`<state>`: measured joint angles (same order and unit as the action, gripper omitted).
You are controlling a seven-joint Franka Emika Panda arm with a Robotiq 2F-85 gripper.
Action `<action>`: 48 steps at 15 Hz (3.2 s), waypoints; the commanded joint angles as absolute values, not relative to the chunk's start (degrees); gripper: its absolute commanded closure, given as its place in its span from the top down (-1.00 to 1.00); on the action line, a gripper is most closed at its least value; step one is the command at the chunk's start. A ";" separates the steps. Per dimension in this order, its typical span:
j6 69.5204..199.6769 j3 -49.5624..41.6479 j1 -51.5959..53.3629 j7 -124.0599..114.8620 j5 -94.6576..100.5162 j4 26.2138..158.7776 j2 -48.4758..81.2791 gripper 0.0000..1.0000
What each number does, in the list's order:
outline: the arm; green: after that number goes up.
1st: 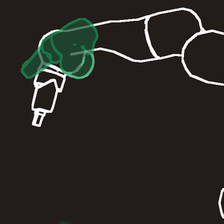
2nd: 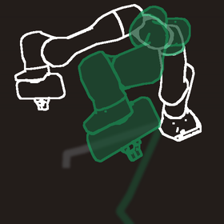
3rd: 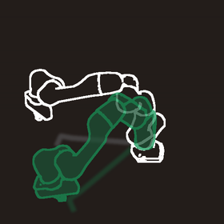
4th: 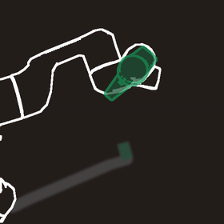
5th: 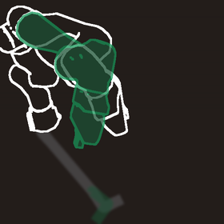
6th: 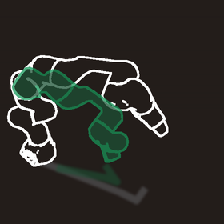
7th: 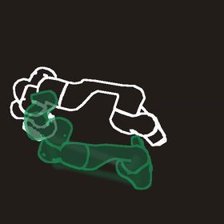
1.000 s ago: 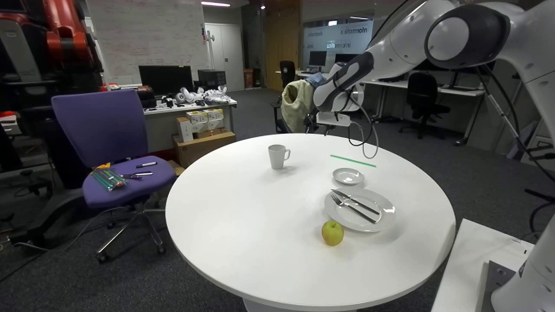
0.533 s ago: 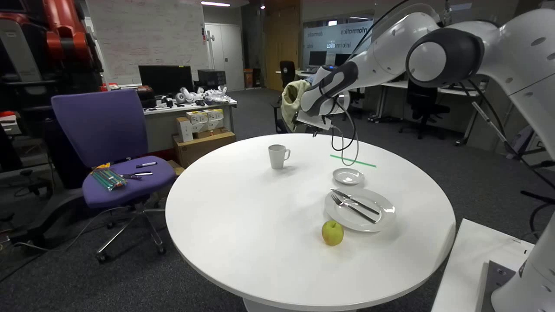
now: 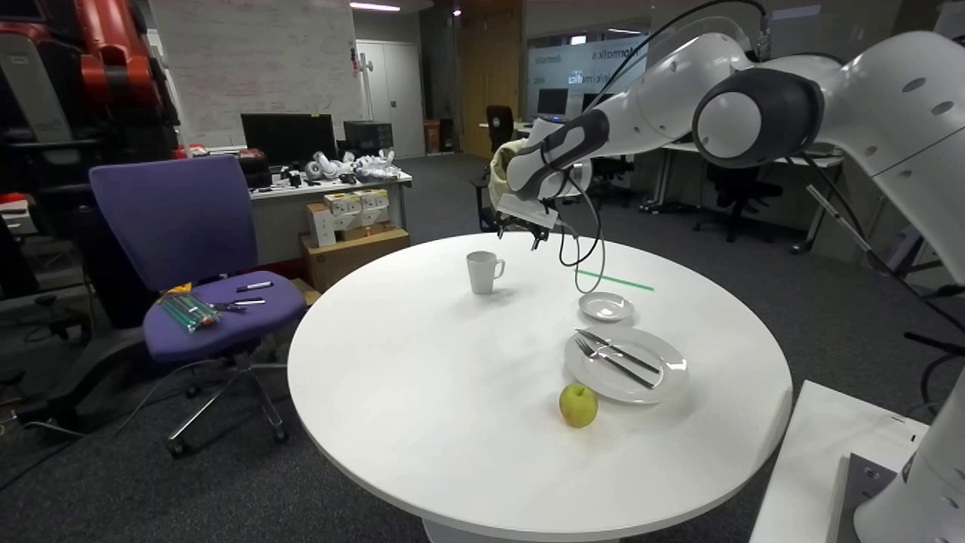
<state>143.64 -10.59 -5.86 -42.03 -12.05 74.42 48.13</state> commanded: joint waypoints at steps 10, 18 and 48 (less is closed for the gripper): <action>130.31 -11.09 -6.52 -46.26 -9.18 61.74 54.95 1.00; 130.56 -11.96 -6.99 -48.85 -8.55 55.37 62.33 1.00; 127.04 -7.69 -10.98 -47.91 -12.24 35.47 73.14 -0.19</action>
